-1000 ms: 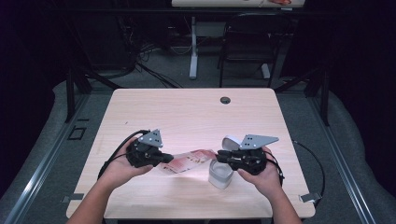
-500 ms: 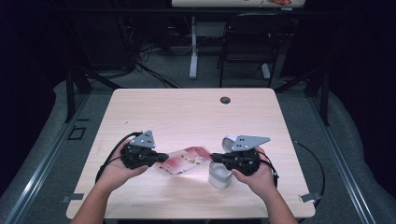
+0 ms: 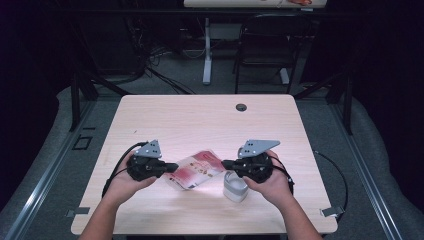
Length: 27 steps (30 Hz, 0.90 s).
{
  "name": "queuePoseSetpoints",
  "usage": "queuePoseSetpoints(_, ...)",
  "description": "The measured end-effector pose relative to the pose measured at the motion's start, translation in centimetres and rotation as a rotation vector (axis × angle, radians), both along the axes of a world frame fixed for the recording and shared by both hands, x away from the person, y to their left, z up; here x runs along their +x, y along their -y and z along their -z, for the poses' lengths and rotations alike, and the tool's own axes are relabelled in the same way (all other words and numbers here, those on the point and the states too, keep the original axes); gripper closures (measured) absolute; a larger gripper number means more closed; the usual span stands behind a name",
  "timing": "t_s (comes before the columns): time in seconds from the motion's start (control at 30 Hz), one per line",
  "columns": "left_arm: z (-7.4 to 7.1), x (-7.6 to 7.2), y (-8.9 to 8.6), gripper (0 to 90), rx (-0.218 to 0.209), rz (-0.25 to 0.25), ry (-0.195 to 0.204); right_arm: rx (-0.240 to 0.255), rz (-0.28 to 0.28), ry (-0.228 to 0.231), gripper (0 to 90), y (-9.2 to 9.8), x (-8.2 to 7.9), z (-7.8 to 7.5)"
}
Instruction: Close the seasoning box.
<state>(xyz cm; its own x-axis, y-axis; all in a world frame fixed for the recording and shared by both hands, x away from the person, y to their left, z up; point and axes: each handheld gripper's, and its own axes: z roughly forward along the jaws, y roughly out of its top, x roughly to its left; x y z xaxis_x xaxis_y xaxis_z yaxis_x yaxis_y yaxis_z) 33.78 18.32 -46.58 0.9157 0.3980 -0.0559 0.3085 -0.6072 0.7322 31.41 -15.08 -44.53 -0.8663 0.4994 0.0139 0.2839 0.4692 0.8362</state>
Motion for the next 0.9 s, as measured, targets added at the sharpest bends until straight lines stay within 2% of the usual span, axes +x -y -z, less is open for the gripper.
queuePoseSetpoints(0.1, 0.3, 0.1, -0.2, 89.7, -0.014, -0.006, -0.002, -0.011, 0.001, 0.008, 90.0, -0.4, 0.1, -0.4)
queuePoseSetpoints(0.23, 0.4, 0.1, -0.4, 89.4, -0.004, -0.01, 0.003, -0.019, 0.002, 0.016, 90.0, -0.8, 0.2, -0.8)
queuePoseSetpoints(0.4, 0.7, 0.1, -0.6, 89.2, -0.016, -0.015, 0.002, -0.023, 0.002, 0.02, 90.0, -1.2, 0.3, -1.3)
queuePoseSetpoints(0.5, 0.9, 0.0, -0.7, 89.1, -0.015, -0.016, 0.003, -0.046, -0.001, 0.038, 90.0, -1.6, 0.2, -1.7)
queuePoseSetpoints(0.67, 1.2, 0.1, -0.6, 88.9, 0.002, -0.022, -0.008, -0.064, -0.011, 0.049, 90.0, -2.1, 0.2, -2.1)
queuePoseSetpoints(0.9, 1.5, -0.1, -0.6, 89.3, 0.004, -0.03, -0.011, -0.08, -0.018, 0.062, 90.0, -2.7, 0.2, -2.8)
